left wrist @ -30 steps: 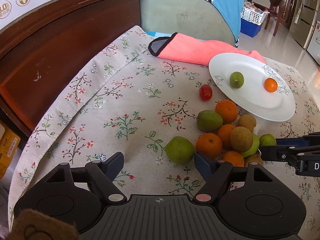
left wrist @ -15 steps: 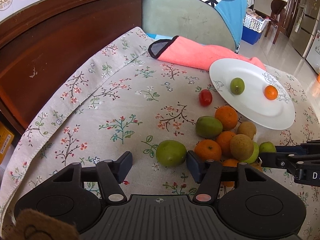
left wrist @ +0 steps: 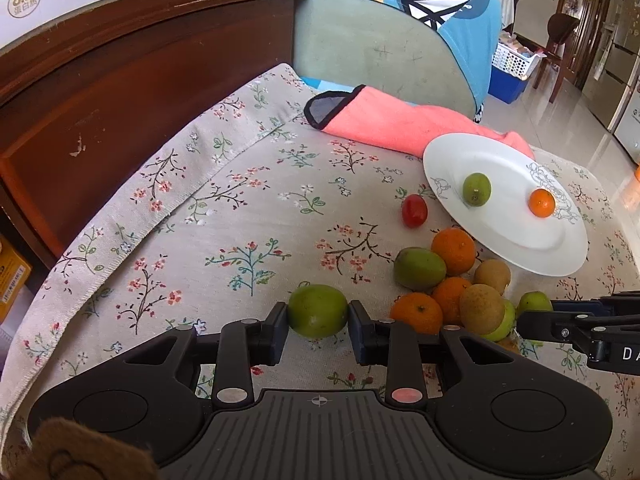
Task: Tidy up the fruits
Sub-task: 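Grasp a large round green fruit with the left gripper while the right grasps a green pear-shaped jujube, then carry both held green fruits over the white plate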
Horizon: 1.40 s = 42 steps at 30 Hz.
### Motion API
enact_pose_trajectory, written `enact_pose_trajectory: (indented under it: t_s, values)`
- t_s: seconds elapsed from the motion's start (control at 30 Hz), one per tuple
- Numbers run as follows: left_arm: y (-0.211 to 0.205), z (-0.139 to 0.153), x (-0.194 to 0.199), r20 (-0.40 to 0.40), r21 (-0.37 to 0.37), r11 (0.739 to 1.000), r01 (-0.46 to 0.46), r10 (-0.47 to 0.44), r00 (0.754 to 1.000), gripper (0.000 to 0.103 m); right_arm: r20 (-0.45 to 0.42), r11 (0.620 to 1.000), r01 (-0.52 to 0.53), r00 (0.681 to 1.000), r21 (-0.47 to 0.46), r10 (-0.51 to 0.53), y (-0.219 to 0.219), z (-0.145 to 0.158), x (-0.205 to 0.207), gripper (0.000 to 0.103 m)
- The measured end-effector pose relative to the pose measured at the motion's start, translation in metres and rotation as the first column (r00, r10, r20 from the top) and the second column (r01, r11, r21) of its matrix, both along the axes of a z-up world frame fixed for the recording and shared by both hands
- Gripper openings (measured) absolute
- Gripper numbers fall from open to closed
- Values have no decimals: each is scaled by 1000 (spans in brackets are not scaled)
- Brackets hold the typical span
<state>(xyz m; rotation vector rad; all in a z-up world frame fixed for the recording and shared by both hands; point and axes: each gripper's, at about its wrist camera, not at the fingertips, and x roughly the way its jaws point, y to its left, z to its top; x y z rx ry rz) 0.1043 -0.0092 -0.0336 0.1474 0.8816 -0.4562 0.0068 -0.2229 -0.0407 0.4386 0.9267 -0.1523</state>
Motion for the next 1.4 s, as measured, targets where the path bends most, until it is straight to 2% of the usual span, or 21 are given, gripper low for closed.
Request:
enact_pose_trajectory:
  t_s: [0.17, 0.4, 0.6, 0.9, 1.13, 1.4]
  values:
    - [0, 10, 0, 22, -21, 1000, -23, 24, 999, 29, 22, 1000, 11, 1000, 0, -11, -4, 6, -1, 28]
    - [-14, 32, -1, 57, -85, 996, 4, 1, 998, 29, 78, 999, 37, 996, 5, -37, -16, 26, 0, 28]
    - [-41, 46, -1, 61, -122, 991, 50, -43, 997, 29, 110, 998, 70, 992, -6, -69, -32, 42, 1, 28]
    - [-96, 48, 2, 55, -112, 980, 166, -161, 985, 29, 154, 991, 134, 979, 2, -133, -73, 63, 11, 28]
    - [-129, 37, 6, 39, -95, 969, 226, -224, 974, 29, 137, 980, 194, 971, 32, -197, -102, 50, 25, 28]
    - [-147, 24, 15, 22, -77, 969, 236, -235, 972, 29, 85, 977, 206, 974, 49, -210, -111, 27, 43, 28]
